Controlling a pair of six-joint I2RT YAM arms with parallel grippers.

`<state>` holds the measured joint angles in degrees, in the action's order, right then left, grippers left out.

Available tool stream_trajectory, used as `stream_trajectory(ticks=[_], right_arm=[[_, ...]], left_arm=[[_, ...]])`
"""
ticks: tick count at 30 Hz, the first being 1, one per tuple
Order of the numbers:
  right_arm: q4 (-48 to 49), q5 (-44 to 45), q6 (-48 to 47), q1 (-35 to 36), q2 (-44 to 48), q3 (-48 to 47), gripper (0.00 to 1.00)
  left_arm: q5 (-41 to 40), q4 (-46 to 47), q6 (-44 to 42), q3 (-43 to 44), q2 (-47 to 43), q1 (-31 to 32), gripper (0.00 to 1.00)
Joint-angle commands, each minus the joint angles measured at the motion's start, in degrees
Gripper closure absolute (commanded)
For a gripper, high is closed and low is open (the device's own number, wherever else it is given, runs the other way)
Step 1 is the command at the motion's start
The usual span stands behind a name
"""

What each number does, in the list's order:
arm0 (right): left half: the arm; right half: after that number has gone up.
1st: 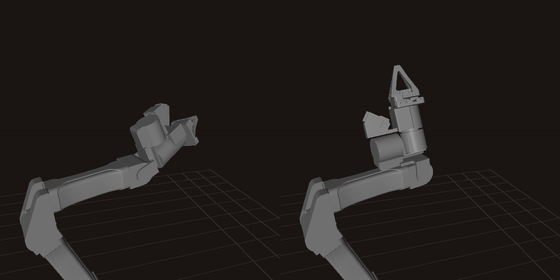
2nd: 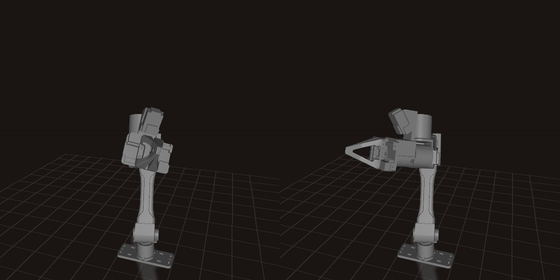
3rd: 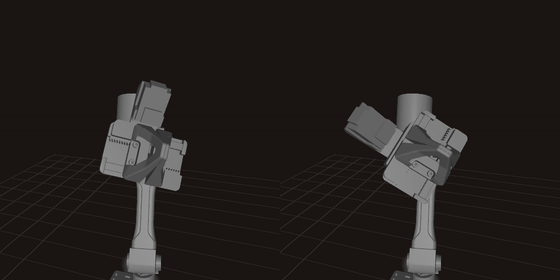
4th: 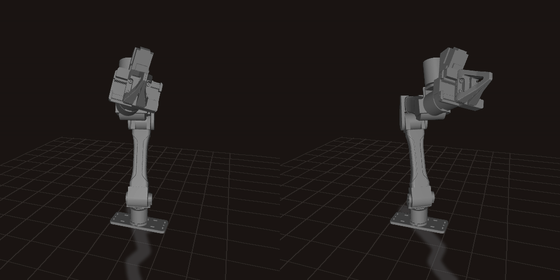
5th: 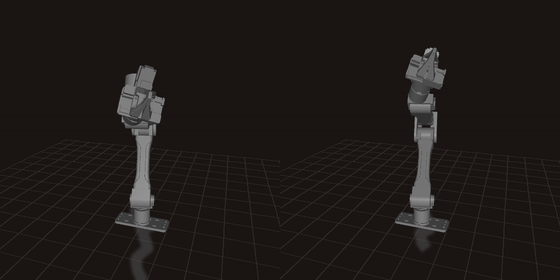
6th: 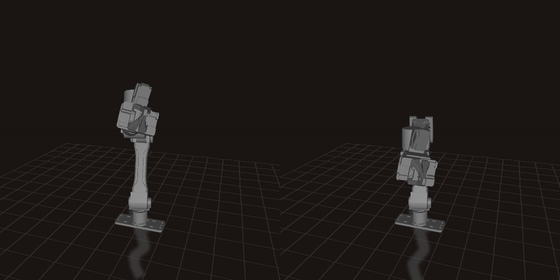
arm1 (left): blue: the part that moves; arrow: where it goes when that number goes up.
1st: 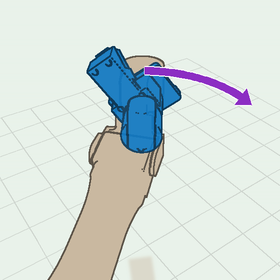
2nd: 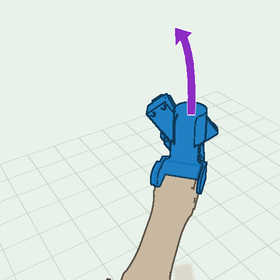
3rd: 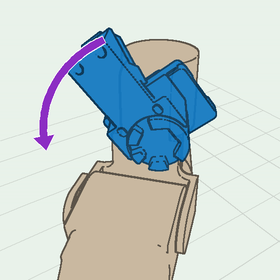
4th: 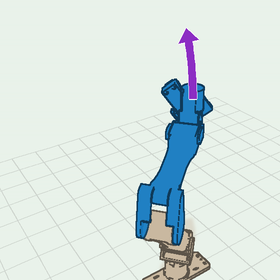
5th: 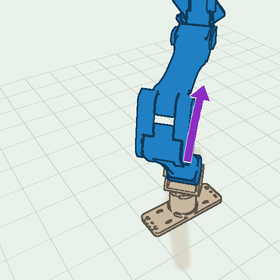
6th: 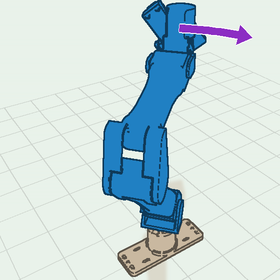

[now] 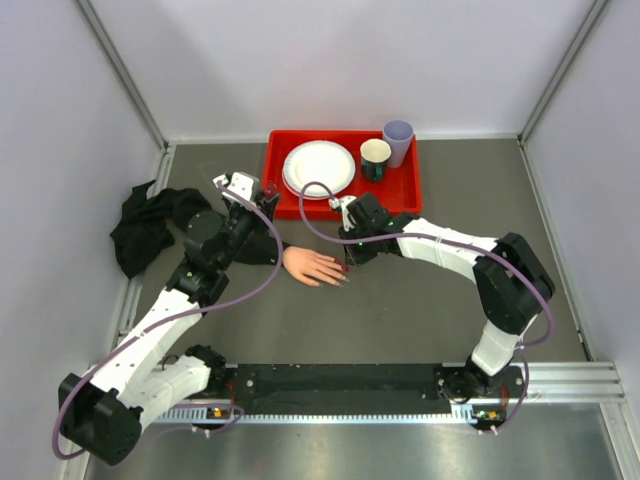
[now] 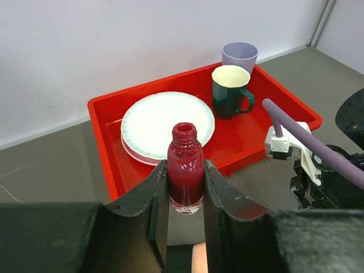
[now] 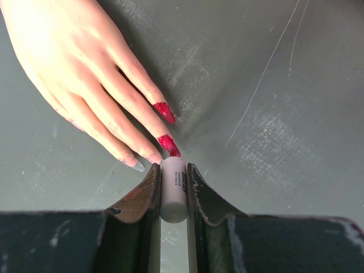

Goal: Paint the nails

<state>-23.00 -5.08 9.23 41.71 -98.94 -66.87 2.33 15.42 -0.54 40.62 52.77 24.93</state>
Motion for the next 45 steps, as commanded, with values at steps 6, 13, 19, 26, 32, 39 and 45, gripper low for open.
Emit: stream_trajectory(ticks=[6, 13, 19, 26, 32, 39, 45], right_arm=[[0.59, 0.59, 0.35, -0.41, 1.29, -2.56, 1.0], [-2.13, 3.85, 0.52, -0.49, 5.33, -1.77, 1.0], [-5.64, 7.45, 1.31, -1.54, 11.47, -1.25, 1.0], [-9.51, 6.49, 4.29, -4.97, 21.4, 0.51, 1.0], [-13.64, 4.74, 4.39, -6.91, 30.97, -0.8, 1.0], [-17.6, -8.87, 1.76, -7.08, 36.26, -10.9, 1.0], [-21.01, -14.53, -1.93, -3.67, 35.84, -20.04, 1.0]], left_arm=[[0.66, 3.21, 0.1, 0.78, -0.57, -0.23, 1.0], [0.92, 3.12, 0.27, 0.69, -0.65, -0.32, 1.0], [1.98, 3.21, 2.64, 0.16, -1.09, -0.23, 1.0], [5.93, -1.88, 8.96, 2.09, -5.31, -0.23, 1.0], [19.53, -8.82, 11.96, 3.58, -7.42, -0.23, 1.0], [51.88, -7.08, 15.12, 6.31, -1.63, 0.38, 1.0], [58.84, -6.54, 11.53, 6.4, 2.16, 3.55, 1.0]])
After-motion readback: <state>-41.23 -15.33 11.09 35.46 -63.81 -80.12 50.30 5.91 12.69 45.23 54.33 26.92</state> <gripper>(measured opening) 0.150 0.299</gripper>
